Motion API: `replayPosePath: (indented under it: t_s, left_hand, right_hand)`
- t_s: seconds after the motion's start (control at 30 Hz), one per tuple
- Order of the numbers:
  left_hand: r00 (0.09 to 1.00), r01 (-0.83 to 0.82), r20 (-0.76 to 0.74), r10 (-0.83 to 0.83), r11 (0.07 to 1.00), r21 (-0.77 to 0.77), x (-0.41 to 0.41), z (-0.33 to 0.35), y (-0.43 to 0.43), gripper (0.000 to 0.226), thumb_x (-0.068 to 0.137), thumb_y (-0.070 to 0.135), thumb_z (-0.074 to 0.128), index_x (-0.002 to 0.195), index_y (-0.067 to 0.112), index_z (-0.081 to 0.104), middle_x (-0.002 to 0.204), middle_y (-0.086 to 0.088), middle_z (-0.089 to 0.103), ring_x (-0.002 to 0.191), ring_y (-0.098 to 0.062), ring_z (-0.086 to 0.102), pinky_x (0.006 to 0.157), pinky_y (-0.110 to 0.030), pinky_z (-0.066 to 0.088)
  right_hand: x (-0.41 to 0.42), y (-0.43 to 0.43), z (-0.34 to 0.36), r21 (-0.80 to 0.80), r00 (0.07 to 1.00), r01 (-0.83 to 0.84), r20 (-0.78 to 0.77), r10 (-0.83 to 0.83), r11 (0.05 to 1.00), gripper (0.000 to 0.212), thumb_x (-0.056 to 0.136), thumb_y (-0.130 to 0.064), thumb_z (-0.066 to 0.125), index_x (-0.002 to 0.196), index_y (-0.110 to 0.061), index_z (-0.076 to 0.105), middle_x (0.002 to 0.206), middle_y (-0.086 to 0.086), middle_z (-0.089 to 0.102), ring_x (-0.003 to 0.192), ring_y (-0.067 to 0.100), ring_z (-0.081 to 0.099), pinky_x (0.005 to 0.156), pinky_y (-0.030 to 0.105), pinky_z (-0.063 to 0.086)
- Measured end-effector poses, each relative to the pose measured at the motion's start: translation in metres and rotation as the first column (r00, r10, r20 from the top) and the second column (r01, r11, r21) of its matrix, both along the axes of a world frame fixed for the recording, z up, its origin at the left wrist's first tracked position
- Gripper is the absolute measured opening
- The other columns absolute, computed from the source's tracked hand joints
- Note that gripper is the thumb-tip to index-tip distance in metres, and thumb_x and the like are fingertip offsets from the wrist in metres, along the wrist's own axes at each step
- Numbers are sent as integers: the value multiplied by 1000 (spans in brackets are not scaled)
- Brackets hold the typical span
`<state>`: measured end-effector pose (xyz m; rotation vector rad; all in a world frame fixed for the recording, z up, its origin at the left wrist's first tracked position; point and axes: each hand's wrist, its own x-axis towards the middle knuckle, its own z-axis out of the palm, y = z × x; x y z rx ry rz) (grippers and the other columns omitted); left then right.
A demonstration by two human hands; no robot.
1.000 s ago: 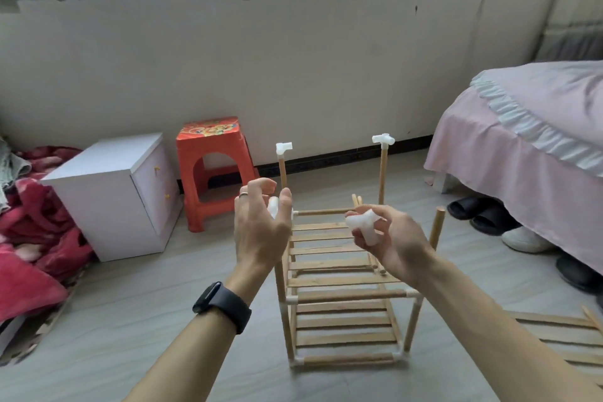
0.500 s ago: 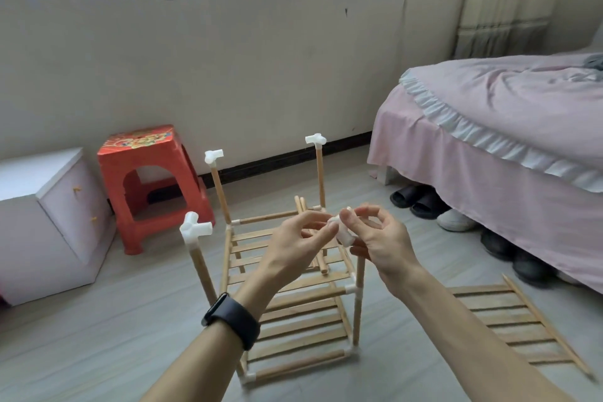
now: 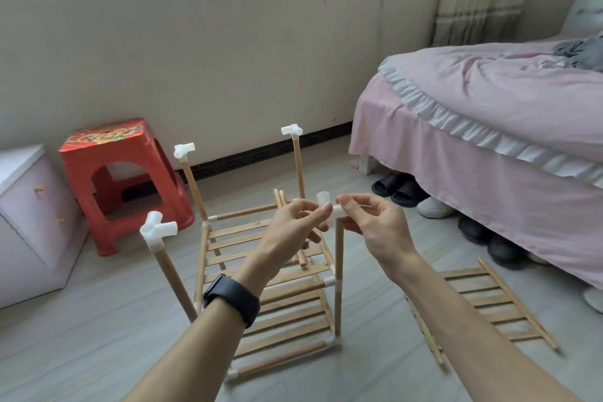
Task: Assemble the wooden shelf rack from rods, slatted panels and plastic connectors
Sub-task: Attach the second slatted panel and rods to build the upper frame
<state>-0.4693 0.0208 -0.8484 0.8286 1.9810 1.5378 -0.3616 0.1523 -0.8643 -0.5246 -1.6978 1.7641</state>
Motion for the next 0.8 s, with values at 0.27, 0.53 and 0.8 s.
replayPosePath:
  t_s: [0.27, 0.53, 0.8]
  left_hand:
    - [989, 147, 39, -143, 982, -117, -18, 21, 10, 36, 87, 43, 74, 112, 18, 63, 90, -3, 69, 71, -13, 64, 70, -29, 53]
    - [970, -88, 232, 70, 994, 69, -29, 21, 26, 38, 88, 41, 75, 111, 13, 67, 77, 3, 76, 57, -7, 58, 56, -22, 48]
    - [983, -75, 168, 80, 996, -40, -27, 20, 52, 43, 90, 46, 72, 114, 12, 63, 87, 1, 78, 51, -6, 53, 53, -20, 44]
  right_hand:
    - [-13, 10, 3, -19, 998, 41, -45, -42, 999, 31, 89, -41, 73, 105, -15, 71, 92, 0, 78, 76, 8, 72, 67, 19, 55]
    - [-27, 23, -11, 0, 972, 217, 88, -216, 976, 19, 103, -21, 53, 116, -25, 67, 113, -12, 68, 110, 10, 62, 94, 32, 54]
    - [-30, 29, -38, 233, 947, -109, 319, 30, 966, 23, 103, -26, 49, 100, -47, 60, 95, -28, 64, 92, -8, 58, 70, 12, 40]
